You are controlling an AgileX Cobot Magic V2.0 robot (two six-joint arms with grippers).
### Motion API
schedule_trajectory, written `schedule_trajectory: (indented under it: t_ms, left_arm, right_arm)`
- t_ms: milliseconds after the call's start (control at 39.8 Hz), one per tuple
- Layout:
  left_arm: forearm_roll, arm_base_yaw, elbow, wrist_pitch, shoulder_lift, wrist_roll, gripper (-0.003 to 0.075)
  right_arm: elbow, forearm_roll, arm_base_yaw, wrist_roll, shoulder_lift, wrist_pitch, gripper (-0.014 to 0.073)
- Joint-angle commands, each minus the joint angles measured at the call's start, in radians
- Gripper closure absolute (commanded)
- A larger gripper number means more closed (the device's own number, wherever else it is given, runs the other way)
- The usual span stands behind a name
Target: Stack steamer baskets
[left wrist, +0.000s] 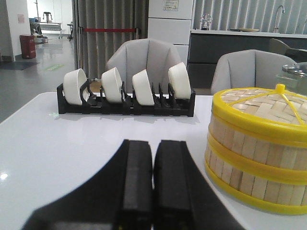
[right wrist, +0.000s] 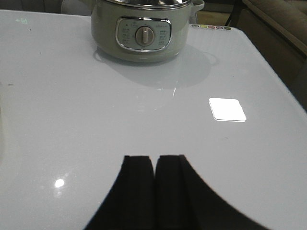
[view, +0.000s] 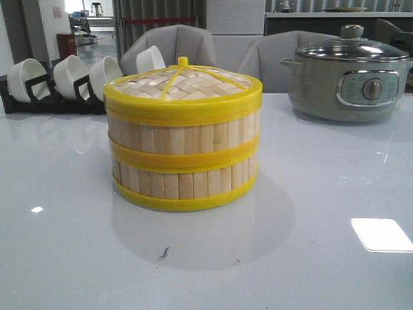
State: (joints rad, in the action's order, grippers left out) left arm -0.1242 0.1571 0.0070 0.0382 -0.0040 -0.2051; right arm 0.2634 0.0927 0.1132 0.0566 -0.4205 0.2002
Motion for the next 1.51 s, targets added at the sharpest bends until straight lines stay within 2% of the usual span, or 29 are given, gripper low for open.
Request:
schedule_trajectory:
  t_ms: [0, 327, 1483]
  left_arm:
    - [0.013, 0.000, 0.000, -0.093, -0.010, 0.012, 0.0636]
    - [0.001, 0.000, 0.000, -0.101, -0.012, 0.083, 0.0636]
    - [-0.003, 0.000, 0.000, -0.092, -0.012, 0.083, 0.0636]
  right_arm:
    - [0.029, 0.014, 0.006, -0.004, -0.004, -0.085, 0.0519]
    - [0.029, 0.014, 0.006, -0.004, -0.004, -0.085, 0.0519]
    - [0.029, 0.020, 0.006, -0.004, 0.014, -0.081, 0.0519]
